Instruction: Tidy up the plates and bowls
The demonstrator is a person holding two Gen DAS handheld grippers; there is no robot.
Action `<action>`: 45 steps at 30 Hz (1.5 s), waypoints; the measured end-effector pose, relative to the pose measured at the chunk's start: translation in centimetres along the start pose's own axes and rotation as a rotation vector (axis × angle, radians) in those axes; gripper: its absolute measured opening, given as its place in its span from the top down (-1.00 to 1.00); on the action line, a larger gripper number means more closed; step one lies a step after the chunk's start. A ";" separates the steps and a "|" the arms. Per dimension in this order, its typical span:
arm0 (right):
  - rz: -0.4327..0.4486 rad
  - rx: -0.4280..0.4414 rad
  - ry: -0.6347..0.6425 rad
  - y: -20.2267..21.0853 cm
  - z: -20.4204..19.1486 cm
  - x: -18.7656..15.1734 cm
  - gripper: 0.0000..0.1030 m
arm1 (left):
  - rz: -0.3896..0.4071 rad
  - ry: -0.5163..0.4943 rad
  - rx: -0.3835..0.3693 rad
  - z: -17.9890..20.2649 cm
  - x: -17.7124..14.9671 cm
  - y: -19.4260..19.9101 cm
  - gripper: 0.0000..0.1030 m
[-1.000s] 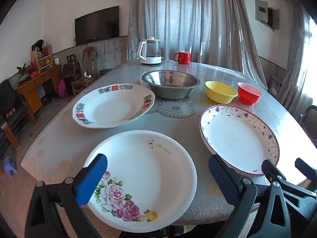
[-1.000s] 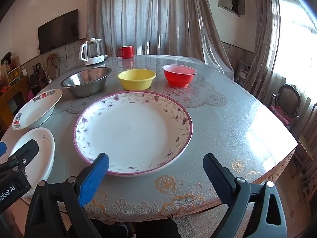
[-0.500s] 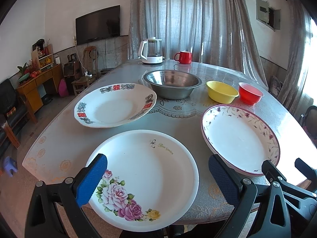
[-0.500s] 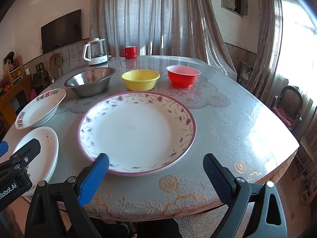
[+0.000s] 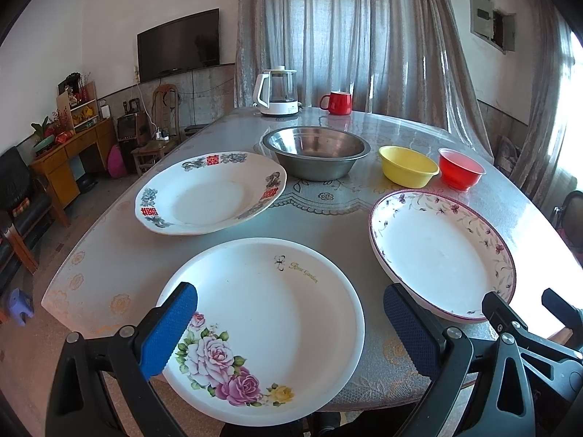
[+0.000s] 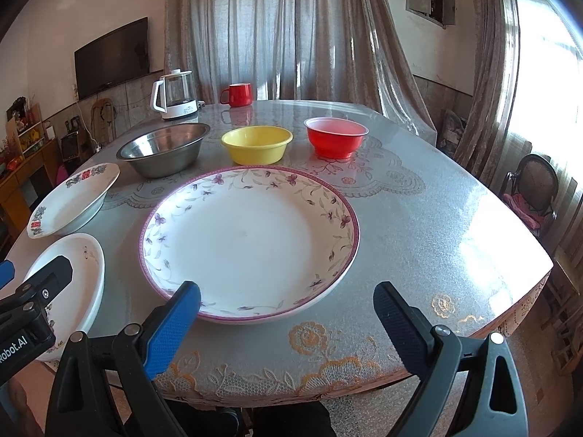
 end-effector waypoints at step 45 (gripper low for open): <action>-0.085 0.166 -0.245 -4.1 6.6 1.6 -0.55 | -0.132 -0.045 -0.306 5.7 2.4 -2.6 -0.98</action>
Point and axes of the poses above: each gripper's, at about its wrist camera, not at the fingertips, and y roughly against the way its jaws point, z to its right, x to its top, the point moved 10 cm from there along -y, roughly the way its jaws point, and after that the axes turned 2 degrees about z, right-handed, at the moved point
